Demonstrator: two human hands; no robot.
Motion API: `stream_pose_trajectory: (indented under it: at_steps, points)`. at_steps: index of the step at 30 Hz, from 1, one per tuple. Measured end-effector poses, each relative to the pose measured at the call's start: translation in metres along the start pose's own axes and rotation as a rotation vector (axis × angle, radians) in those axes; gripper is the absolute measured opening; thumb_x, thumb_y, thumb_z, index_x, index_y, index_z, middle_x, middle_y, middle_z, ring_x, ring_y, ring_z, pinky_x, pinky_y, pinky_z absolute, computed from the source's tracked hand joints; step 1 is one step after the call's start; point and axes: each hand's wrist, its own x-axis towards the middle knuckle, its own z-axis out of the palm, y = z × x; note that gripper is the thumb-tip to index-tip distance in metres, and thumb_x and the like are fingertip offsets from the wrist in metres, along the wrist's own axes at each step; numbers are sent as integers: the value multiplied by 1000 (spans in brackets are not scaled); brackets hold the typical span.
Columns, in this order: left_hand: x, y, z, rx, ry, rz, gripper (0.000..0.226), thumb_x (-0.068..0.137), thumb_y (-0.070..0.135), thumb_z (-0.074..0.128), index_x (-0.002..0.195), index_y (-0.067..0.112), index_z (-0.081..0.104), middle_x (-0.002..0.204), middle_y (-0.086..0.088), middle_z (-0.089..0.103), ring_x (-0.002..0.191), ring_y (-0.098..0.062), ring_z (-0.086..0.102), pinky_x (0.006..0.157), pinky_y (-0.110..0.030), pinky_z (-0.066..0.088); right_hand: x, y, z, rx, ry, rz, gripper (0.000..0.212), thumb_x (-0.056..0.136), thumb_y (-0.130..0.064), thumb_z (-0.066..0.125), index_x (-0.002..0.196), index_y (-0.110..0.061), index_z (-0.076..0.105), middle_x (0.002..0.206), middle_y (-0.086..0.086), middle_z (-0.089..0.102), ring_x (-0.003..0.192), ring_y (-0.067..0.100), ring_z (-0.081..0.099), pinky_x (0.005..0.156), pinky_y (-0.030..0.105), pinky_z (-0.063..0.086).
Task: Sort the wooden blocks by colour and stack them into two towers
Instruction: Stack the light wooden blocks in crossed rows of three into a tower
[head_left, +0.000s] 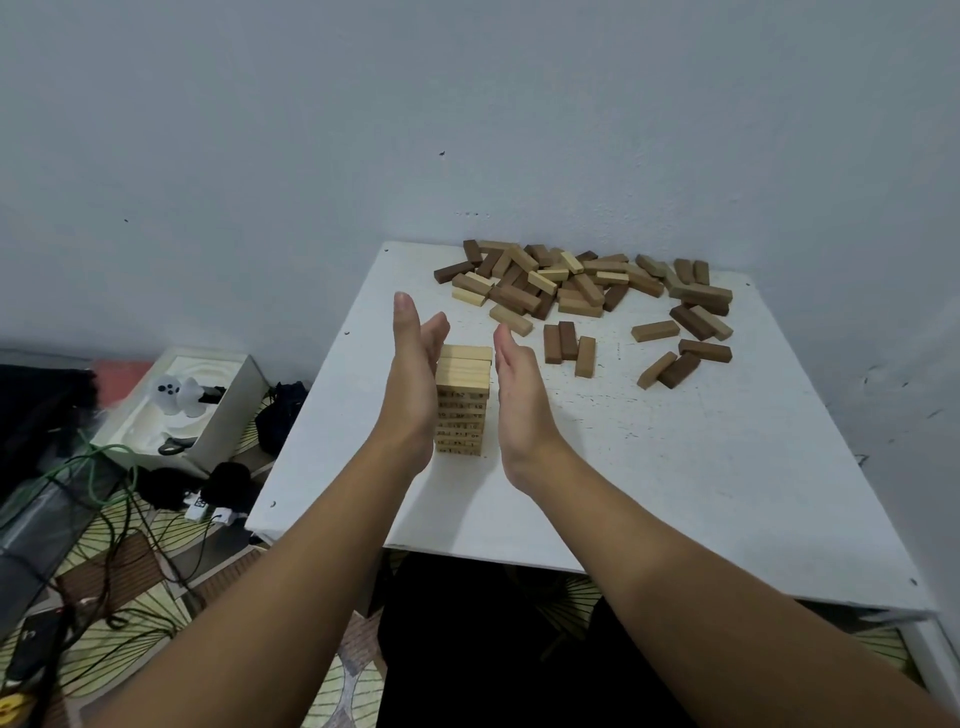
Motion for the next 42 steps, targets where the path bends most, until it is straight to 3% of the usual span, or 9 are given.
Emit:
stream_pose_trajectory:
  at_steps: [6, 12, 15, 18, 24, 31, 35, 39, 42]
  points:
    - [-2, -3, 2, 13, 9, 5, 85, 96, 81, 19, 153, 26, 50, 154, 11, 52, 135, -8, 52, 119, -40, 36, 6, 7, 2, 28, 21, 42, 30, 113, -40, 20, 99, -40, 47, 57, -39, 58, 58, -26, 56, 50, -2, 40]
    - [-5, -2, 5, 26, 16, 17, 81, 98, 78, 19, 153, 26, 50, 152, 12, 53, 113, 4, 58, 84, -21, 44, 18, 21, 0, 19, 5, 72, 39, 111, -51, 25, 127, -31, 55, 91, -24, 70, 74, -17, 65, 55, 3, 47]
    - [-6, -3, 5, 20, 24, 20, 80, 99, 76, 19, 151, 25, 52, 149, 13, 55, 111, 4, 59, 86, -22, 46, 19, 24, 1, -8, 16, 48, 31, 112, -47, 24, 118, -37, 53, 87, -26, 68, 71, -19, 64, 55, 3, 46]
    - [-6, -3, 5, 15, 30, 18, 80, 99, 76, 19, 150, 25, 54, 147, 12, 57, 112, 4, 59, 99, -28, 47, 22, 28, 0, -27, 18, 26, 45, 111, -49, 26, 148, -31, 42, 107, -20, 64, 80, -20, 64, 60, 2, 47]
    - [-5, -4, 6, 46, 54, 16, 79, 99, 77, 19, 146, 27, 58, 139, 14, 62, 109, 2, 62, 92, -25, 47, 17, 18, 1, -4, 30, 16, 48, 113, -39, 22, 155, -22, 36, 76, -33, 59, 60, -27, 55, 52, -2, 40]
    - [-7, -5, 6, 78, 75, 22, 77, 100, 75, 19, 146, 26, 57, 102, 28, 64, 84, 14, 66, 77, -18, 45, 21, 19, 1, 12, 8, 51, 39, 112, -43, 21, 95, -34, 55, 60, -31, 65, 62, -16, 63, 55, 3, 47]
    - [-7, -5, 5, 77, 57, 14, 78, 100, 75, 18, 150, 27, 54, 102, 30, 62, 90, 11, 63, 76, -17, 44, 26, 25, 1, 19, 13, 45, 30, 111, -46, 22, 130, -38, 43, 66, -35, 66, 68, -17, 64, 57, 5, 48]
    - [-8, -5, 6, 74, 48, 26, 79, 100, 76, 18, 150, 27, 53, 101, 31, 62, 90, 12, 63, 78, -18, 45, 34, 33, -1, 8, 12, 48, 40, 110, -51, 24, 127, -33, 56, 82, -28, 71, 75, -15, 67, 63, 10, 50]
    - [-8, -6, 6, 65, 30, 21, 79, 99, 75, 18, 151, 26, 52, 120, 25, 65, 93, 12, 64, 77, -17, 44, 37, 36, 0, -3, 8, 36, 54, 109, -53, 26, 160, -36, 28, 110, -24, 63, 87, -14, 66, 67, 13, 50]
